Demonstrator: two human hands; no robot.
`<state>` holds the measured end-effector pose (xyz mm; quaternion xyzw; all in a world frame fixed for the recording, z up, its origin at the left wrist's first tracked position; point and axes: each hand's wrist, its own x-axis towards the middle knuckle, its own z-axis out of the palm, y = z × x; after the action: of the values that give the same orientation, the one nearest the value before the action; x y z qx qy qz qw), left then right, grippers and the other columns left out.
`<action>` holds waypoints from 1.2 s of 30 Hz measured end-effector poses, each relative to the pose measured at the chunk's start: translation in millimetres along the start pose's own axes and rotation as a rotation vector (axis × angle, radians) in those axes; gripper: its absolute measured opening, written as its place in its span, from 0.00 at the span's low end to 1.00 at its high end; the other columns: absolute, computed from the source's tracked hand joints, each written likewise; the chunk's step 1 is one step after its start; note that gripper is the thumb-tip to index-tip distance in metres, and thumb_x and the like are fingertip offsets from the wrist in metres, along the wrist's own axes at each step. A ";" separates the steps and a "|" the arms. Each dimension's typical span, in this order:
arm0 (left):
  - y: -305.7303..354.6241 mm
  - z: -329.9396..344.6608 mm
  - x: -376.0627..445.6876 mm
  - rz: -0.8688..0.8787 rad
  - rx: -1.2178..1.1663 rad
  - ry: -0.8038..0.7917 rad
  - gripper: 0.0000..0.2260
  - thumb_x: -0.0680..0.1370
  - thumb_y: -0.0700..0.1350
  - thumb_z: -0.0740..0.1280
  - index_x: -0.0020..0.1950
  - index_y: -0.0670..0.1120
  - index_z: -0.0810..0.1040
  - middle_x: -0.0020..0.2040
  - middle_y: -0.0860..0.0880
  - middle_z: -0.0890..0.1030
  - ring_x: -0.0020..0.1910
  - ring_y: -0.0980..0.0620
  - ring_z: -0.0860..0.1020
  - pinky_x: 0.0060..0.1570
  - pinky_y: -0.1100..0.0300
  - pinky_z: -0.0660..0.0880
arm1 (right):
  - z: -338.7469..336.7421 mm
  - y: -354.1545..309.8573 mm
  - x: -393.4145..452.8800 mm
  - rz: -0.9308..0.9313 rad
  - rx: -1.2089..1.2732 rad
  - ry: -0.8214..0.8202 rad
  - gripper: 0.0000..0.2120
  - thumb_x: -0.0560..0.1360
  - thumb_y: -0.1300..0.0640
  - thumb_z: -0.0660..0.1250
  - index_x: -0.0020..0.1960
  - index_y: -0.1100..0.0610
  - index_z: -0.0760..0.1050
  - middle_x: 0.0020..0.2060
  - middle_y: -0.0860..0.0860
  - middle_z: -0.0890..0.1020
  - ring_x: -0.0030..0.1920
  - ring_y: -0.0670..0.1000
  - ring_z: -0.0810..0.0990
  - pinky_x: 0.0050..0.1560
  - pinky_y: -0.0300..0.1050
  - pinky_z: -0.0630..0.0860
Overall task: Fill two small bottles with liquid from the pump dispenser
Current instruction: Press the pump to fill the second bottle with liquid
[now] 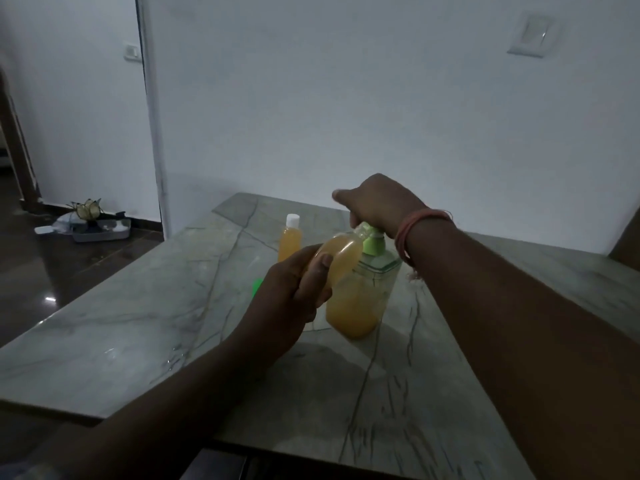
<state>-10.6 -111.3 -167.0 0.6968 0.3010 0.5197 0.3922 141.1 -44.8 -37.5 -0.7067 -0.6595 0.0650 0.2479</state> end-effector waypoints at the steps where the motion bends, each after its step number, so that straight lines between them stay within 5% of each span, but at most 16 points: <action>1: -0.3 0.8 -0.3 -0.001 -0.006 0.007 0.14 0.82 0.54 0.58 0.62 0.50 0.76 0.31 0.56 0.76 0.29 0.59 0.73 0.27 0.63 0.68 | 0.6 -1.1 -2.1 0.002 -0.026 -0.005 0.17 0.77 0.45 0.63 0.41 0.58 0.81 0.38 0.52 0.82 0.34 0.50 0.76 0.33 0.42 0.67; 8: 3.1 2.0 -2.2 -0.016 -0.029 0.001 0.17 0.79 0.57 0.58 0.62 0.50 0.75 0.30 0.57 0.75 0.28 0.59 0.73 0.27 0.62 0.68 | -1.6 -9.7 3.9 -0.057 -0.179 0.027 0.15 0.75 0.46 0.64 0.36 0.56 0.78 0.39 0.52 0.84 0.35 0.51 0.78 0.34 0.42 0.69; 16: 3.8 2.5 -1.8 -0.025 -0.029 0.014 0.21 0.79 0.58 0.58 0.66 0.47 0.74 0.31 0.57 0.76 0.29 0.59 0.75 0.28 0.64 0.69 | 1.1 -4.2 2.5 -0.003 -0.093 0.010 0.16 0.75 0.45 0.63 0.43 0.57 0.80 0.43 0.54 0.85 0.37 0.53 0.79 0.33 0.42 0.68; 32: 8.0 -2.4 -8.5 -0.004 -0.035 -0.046 0.15 0.83 0.54 0.57 0.66 0.50 0.74 0.31 0.53 0.73 0.29 0.58 0.70 0.28 0.62 0.67 | 0.8 -10.1 -6.5 0.027 -0.094 0.036 0.15 0.73 0.47 0.63 0.38 0.57 0.80 0.41 0.53 0.85 0.41 0.55 0.81 0.40 0.44 0.73; 36: 10.8 -5.3 -11.4 0.000 -0.063 -0.078 0.15 0.84 0.54 0.56 0.67 0.51 0.74 0.34 0.49 0.73 0.30 0.55 0.71 0.28 0.60 0.68 | -6.2 -11.5 -14.4 0.050 0.044 0.092 0.15 0.73 0.50 0.64 0.35 0.58 0.81 0.30 0.50 0.82 0.31 0.52 0.78 0.34 0.42 0.70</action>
<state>-18.7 -125.0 -162.4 0.7040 0.2689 0.5012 0.4253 131.6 -60.3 -30.5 -0.7194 -0.6282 0.0531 0.2916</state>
